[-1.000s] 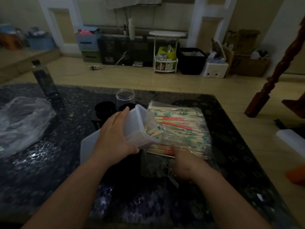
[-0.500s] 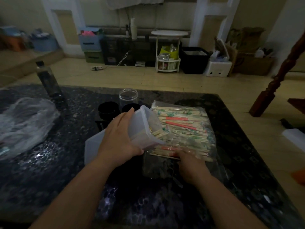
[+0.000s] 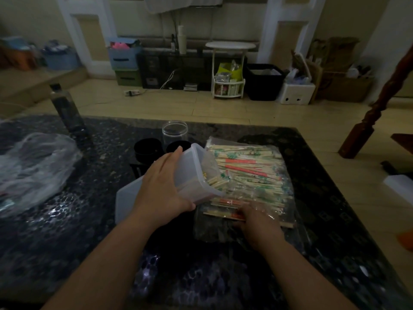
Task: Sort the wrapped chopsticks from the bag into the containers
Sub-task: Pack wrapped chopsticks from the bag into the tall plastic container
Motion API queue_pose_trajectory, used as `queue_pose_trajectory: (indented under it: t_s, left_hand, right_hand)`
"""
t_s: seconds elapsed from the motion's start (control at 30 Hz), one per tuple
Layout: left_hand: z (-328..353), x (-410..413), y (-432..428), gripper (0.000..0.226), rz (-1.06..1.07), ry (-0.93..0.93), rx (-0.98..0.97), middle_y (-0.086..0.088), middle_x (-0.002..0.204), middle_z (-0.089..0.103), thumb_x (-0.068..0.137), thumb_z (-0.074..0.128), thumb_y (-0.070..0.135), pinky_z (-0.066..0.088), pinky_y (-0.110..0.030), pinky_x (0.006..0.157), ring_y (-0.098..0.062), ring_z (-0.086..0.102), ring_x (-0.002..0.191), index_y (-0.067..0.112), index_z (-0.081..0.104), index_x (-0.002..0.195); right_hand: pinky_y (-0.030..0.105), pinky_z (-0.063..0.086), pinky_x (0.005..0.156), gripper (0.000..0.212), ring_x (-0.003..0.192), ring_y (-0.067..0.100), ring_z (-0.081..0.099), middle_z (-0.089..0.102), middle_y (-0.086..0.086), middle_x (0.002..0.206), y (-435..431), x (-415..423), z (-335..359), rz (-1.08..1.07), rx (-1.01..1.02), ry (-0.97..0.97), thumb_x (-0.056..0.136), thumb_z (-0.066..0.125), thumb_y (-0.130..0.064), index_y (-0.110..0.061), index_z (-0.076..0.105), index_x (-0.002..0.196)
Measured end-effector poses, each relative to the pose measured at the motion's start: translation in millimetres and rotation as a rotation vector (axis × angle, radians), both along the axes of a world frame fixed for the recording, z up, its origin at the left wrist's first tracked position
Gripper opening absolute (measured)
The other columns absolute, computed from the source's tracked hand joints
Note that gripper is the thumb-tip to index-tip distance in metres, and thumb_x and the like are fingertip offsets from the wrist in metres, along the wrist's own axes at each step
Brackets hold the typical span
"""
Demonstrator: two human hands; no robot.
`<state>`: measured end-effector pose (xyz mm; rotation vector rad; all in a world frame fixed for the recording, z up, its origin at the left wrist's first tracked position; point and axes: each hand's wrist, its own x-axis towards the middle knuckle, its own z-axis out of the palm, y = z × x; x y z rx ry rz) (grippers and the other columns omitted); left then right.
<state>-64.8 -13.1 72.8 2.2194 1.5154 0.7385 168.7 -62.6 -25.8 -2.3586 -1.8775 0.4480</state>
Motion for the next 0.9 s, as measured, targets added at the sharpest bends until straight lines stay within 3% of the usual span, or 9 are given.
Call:
queue_pose_trajectory:
  t_s: [0.1, 0.3, 0.7, 0.9]
  left_hand:
    - [0.0, -0.2, -0.2, 0.131, 0.002, -0.003, 0.002, 0.009, 0.155, 0.021, 0.053, 0.094, 0.032, 0.022, -0.032, 0.11, -0.006, 0.017, 0.138, 0.036, 0.01, 0.154]
    - [1.4, 0.0, -1.6, 0.131, -0.003, -0.003, -0.015, 0.009, 0.155, 0.019, 0.053, 0.093, 0.031, 0.021, -0.032, 0.111, -0.007, 0.016, 0.139, 0.038, 0.009, 0.153]
    - [-0.1, 0.6, -1.2, 0.132, 0.002, -0.004, -0.019, 0.011, 0.155, 0.018, 0.053, 0.093, 0.032, 0.022, -0.033, 0.111, -0.006, 0.015, 0.139, 0.039, 0.007, 0.153]
    - [0.3, 0.2, -1.7, 0.132, 0.002, -0.006, -0.02, 0.012, 0.155, 0.018, 0.053, 0.093, 0.032, 0.023, -0.034, 0.111, -0.007, 0.016, 0.139, 0.039, 0.008, 0.153]
  right_hand:
    - [0.036, 0.037, 0.1, 0.029, 0.125, 0.027, 0.045, 0.052, 0.001, 0.13, 0.6, 0.2, 0.3, 0.012, 0.004, -0.034, 0.092, 0.057, -0.039, -0.03, 0.058, 0.12]
    - [0.041, 0.03, 0.11, 0.045, 0.132, 0.028, 0.038, 0.046, -0.002, 0.14, -0.1, -0.9, -2.7, 0.023, 0.044, -0.046, 0.093, 0.053, -0.033, -0.035, 0.044, 0.137]
    - [0.041, 0.033, 0.109, 0.036, 0.129, 0.031, 0.041, 0.046, 0.005, 0.138, -1.0, -0.1, -0.8, -0.003, -0.028, -0.085, 0.095, 0.053, -0.037, -0.027, 0.049, 0.129]
    - [0.043, 0.031, 0.113, 0.045, 0.137, 0.03, 0.038, 0.046, 0.006, 0.144, -0.5, -1.4, -4.6, -0.036, -0.05, -0.033, 0.09, 0.057, -0.032, -0.027, 0.049, 0.133]
